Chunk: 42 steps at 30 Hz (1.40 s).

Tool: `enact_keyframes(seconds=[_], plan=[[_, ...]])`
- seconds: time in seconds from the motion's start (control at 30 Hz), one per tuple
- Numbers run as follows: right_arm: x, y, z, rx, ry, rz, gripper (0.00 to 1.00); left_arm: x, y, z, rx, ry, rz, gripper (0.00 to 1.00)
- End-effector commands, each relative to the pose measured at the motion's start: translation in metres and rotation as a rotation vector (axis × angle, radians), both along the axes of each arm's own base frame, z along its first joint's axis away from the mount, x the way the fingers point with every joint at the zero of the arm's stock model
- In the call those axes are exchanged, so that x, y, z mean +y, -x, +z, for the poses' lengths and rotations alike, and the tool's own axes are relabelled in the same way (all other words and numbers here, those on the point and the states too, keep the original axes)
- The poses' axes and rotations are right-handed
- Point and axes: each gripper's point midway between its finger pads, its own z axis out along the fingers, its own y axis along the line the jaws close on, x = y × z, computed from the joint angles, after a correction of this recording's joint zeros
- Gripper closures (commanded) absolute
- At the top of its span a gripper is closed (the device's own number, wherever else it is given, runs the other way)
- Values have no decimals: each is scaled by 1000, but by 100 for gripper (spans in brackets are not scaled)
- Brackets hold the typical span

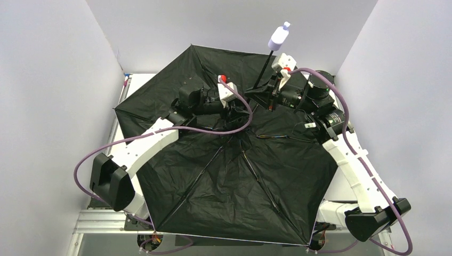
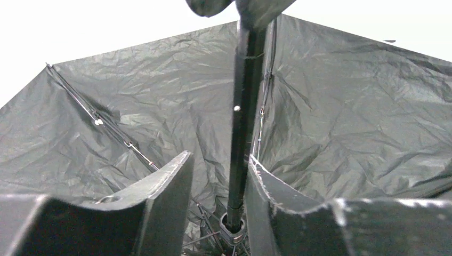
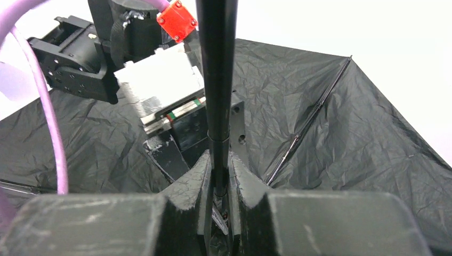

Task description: Open the umbrella

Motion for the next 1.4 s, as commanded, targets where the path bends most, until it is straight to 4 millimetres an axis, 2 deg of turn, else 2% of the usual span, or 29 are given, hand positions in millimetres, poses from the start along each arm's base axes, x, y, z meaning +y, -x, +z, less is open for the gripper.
enact_keyframes(seconds=[0.0,0.23,0.47,0.67,0.77,0.93,1.0,1.07,1.13,1.17,1.23,1.27,1.3,1.33,1.37], plan=[[4,12,29,-98,-39,45,100,6,6,32,-109,6,-24,67],[4,16,43,-123,-60,53,100,11,-4,-19,-83,-85,-25,74],[3,25,66,-117,-117,62,100,33,-24,-76,-15,-174,13,76],[3,31,87,-131,-175,79,100,47,-25,-123,13,-294,2,77],[3,34,94,-132,-197,87,100,52,-28,-138,38,-318,16,78],[2,39,105,-148,-226,99,100,56,-37,-151,55,-350,53,88],[3,39,105,-149,-227,100,100,56,-41,-146,52,-343,71,94],[2,36,98,-145,-207,87,100,53,-46,-131,59,-316,98,100],[2,32,81,-136,-173,69,100,50,-51,-106,52,-279,115,100],[1,28,69,-123,-154,51,98,47,-54,-87,32,-251,121,100],[-2,23,44,-99,-98,20,87,44,-56,-54,7,-183,140,100],[-4,22,39,-112,-81,9,84,44,-54,-39,6,-147,152,100],[-5,18,25,-88,-62,-7,74,42,-57,-22,-32,-107,160,100],[-7,19,22,-90,-57,-15,69,43,-54,-6,-53,-75,167,100],[-8,16,11,-76,-39,-29,57,44,-56,9,-90,-45,182,100]])
